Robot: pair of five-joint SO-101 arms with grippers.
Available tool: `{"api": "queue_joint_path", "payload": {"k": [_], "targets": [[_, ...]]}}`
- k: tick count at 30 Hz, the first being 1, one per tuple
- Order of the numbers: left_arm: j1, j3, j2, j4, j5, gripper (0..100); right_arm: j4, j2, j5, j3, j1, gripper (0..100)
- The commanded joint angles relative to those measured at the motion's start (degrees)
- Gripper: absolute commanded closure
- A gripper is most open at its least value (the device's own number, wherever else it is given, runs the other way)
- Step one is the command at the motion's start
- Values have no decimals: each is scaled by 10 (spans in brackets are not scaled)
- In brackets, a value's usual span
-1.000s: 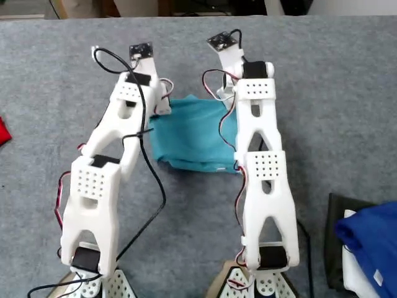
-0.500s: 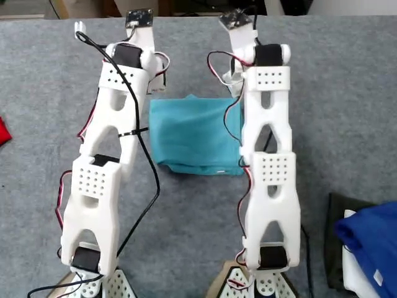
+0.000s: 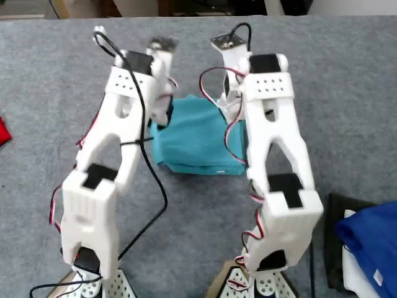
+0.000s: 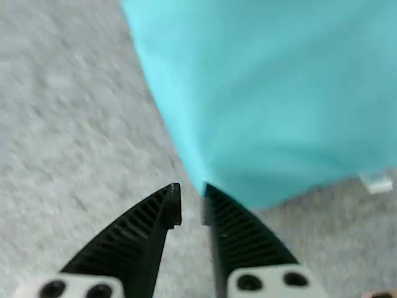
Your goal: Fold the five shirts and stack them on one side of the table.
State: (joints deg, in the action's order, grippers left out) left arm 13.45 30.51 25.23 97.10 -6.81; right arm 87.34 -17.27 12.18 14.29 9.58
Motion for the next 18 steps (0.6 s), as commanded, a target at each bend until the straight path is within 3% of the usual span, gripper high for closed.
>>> {"api": "queue_joint_path", "payload": {"k": [1, 8, 18], "targets": [[4, -179, -105, -110, 25, 961, -98, 44, 19, -59, -13, 993], [50, -338, -144, -200, 64, 984, -168, -90, 38, 33, -23, 993], [53, -448, -144, -313, 90, 981, -102, -357, 38, 306, -56, 994]]}}
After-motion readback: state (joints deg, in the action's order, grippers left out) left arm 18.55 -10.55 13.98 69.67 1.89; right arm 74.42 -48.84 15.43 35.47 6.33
